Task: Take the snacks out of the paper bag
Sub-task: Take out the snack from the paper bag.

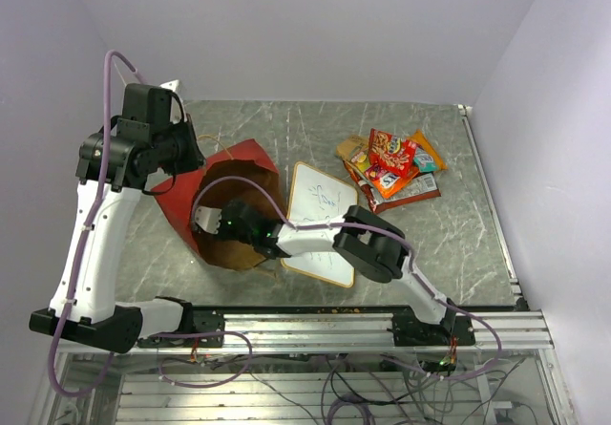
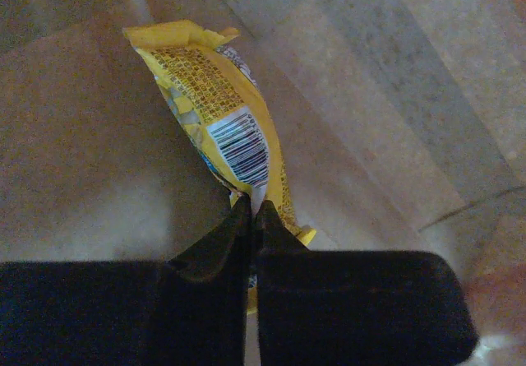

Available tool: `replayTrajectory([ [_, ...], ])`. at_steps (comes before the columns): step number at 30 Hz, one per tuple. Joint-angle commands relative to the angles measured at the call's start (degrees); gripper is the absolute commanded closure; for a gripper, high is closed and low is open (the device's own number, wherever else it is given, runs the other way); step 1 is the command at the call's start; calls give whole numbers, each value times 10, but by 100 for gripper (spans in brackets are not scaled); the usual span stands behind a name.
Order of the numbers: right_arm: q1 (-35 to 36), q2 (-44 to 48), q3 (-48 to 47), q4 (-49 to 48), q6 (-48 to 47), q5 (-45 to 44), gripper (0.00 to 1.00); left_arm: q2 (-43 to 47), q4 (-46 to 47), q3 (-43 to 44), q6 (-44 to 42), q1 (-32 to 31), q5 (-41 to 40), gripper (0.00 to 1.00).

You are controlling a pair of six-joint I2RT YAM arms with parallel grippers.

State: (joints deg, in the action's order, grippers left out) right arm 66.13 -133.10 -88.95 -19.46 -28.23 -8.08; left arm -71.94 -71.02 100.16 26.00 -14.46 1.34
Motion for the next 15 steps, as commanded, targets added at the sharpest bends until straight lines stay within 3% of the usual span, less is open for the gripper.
replayTrajectory([
  [1,1,78,41,3,7,13,100,0,-10,29,12,-5,-46,93],
  [15,-2,248,119,27,19,37,100,-39,-7,74,50,-4,-80,93],
])
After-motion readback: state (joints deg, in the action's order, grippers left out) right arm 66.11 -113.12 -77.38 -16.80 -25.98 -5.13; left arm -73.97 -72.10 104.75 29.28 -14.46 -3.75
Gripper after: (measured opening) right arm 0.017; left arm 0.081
